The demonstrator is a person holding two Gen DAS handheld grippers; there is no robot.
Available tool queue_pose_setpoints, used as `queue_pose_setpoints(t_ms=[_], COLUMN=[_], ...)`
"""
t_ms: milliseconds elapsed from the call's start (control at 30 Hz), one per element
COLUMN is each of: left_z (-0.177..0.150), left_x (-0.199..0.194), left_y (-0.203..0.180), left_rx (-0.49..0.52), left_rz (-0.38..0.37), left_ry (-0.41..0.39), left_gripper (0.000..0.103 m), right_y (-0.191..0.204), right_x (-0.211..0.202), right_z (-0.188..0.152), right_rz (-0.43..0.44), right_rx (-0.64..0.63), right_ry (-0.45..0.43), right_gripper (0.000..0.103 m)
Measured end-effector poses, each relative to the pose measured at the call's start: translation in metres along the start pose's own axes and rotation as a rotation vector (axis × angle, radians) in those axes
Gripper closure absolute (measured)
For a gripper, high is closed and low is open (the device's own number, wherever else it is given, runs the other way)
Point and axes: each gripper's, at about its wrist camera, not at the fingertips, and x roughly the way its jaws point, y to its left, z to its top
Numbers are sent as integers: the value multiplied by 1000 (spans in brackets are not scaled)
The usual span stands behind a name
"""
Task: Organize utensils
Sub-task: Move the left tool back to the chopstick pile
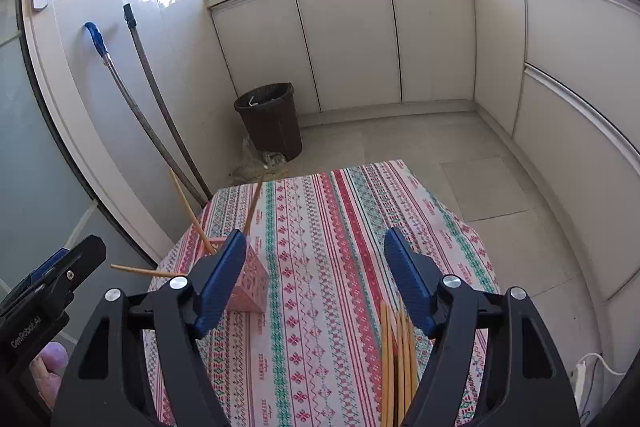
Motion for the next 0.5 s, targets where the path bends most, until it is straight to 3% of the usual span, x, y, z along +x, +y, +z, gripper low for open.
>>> queue_pose_setpoints(t_ms=[267, 400, 500], left_z=[-34, -51, -65], left_x=[28, 46, 69], left_y=[-28, -47, -61], left_rx=[46, 119, 140], left_rz=[-35, -21, -37], left_ry=[147, 211, 308], left_gripper=[8, 7, 7], right_y=[-43, -87, -124], right_x=[0, 2, 1], right_z=[-27, -38, -43], right_rz=[-90, -138, -165], right_rx=[41, 153, 265], right_ry=[92, 151, 187], right_gripper=[11, 9, 8])
